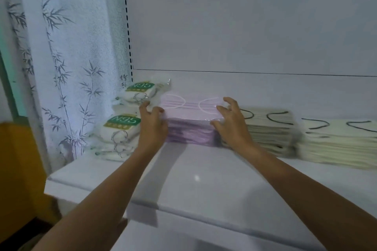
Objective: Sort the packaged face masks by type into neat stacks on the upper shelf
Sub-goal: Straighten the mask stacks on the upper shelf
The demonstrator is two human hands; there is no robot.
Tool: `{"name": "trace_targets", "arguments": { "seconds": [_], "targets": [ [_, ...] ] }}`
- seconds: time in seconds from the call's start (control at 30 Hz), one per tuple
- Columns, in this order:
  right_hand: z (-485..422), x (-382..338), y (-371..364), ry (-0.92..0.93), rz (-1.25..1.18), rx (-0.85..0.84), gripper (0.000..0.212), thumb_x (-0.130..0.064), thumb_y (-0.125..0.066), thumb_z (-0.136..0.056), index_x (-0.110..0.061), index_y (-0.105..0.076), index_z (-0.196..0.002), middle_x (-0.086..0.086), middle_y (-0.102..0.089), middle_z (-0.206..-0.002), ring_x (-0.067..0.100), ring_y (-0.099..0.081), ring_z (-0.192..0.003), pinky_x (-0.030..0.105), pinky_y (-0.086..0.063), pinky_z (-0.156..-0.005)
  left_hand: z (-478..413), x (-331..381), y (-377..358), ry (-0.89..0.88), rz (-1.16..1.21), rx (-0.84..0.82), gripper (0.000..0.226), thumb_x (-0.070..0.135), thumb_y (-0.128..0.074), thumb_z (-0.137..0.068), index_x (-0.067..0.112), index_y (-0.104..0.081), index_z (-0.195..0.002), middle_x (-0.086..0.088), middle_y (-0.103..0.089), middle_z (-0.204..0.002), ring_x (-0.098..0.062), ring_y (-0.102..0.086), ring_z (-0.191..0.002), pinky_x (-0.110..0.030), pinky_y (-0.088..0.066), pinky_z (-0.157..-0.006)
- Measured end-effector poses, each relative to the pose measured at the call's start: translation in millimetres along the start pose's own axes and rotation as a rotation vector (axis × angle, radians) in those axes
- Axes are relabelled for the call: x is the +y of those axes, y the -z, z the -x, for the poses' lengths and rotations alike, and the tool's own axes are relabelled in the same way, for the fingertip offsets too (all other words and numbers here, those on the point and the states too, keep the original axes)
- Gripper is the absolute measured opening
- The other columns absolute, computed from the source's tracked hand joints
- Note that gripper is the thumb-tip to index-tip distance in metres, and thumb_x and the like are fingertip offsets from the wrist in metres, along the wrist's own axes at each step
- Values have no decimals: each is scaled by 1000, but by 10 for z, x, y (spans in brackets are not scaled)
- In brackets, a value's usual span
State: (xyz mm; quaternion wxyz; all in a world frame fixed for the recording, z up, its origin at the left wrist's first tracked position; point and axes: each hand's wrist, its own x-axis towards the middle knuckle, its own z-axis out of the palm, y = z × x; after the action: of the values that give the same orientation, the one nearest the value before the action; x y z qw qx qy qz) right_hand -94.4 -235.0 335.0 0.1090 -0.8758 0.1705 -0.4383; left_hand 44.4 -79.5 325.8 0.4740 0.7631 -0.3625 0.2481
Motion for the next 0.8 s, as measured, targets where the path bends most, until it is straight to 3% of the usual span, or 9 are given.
{"name": "trace_targets", "arguments": {
  "seconds": [0.07,0.2,0.27,0.37,0.53,0.67,0.73,0.8],
  "targets": [
    [-123,14,-120,8,96,-21,36,-12,-70,-83,8,-60,-111,21,-36,-142,35,-44,-121,35,-34,-105,-145,-56,-63,-56,-59,-68,30,-10,-50,-82,-2,-54,-110,-20,-17,-148,-31,-50,-103,-29,-43,-81],
    [-281,43,-290,-37,321,-97,33,-18,-61,-88,7,-61,-109,25,-41,-139,41,-46,-120,46,-37,-101,-340,-115,-199,-125,-359,-299,37,0,-46,-87,5,-47,-124,-17,-10,-152,-37,-32,-131,-44,-42,-92],
    [-327,18,-326,-30,433,-146,37,-24,-57,-90,4,-59,-113,24,-38,-141,41,-46,-119,48,-35,-100,-365,-161,-257,-205,-580,-367,39,5,-45,-90,7,-43,-129,-17,-12,-151,-36,-33,-130,-43,-40,-97],
    [-339,6,-331,-50,666,-312,58,-52,-48,-90,-9,-49,-128,12,-27,-149,31,-33,-130,50,-22,-107,-365,-165,-363,-255,-755,-380,41,13,-47,-90,13,-42,-130,-18,-17,-147,-33,-40,-122,-37,-37,-97],
    [-395,-27,-389,-128,727,-275,70,-68,-39,-85,-12,-53,-124,9,-36,-142,28,-37,-125,48,-27,-101,-362,-128,-474,-216,-787,-389,42,21,-46,-93,17,-36,-134,-23,1,-153,-39,-33,-129,-37,-34,-101],
    [-448,-103,-456,-136,802,-224,68,-65,-35,-89,-8,-58,-118,10,-41,-134,28,-41,-118,47,-30,-96,-221,-43,-469,-279,-887,-414,61,33,-38,-96,20,-9,-148,-33,16,-149,-53,-16,-135,-54,-15,-112],
    [-470,-128,-483,-150,796,-228,68,-65,-34,-90,-9,-59,-117,10,-43,-131,28,-41,-116,47,-30,-96,-107,-19,-471,-348,-881,-426,62,34,-38,-95,18,-10,-148,-29,12,-151,-51,-10,-137,-57,-12,-111],
    [-491,-136,-491,-176,803,-245,72,-68,-31,-88,-10,-55,-123,9,-43,-135,30,-37,-123,53,-26,-101,-52,-20,-454,-365,-765,-409,52,27,-41,-92,17,-26,-140,-21,-12,-151,-40,-23,-134,-46,-25,-106]
  ]
}}
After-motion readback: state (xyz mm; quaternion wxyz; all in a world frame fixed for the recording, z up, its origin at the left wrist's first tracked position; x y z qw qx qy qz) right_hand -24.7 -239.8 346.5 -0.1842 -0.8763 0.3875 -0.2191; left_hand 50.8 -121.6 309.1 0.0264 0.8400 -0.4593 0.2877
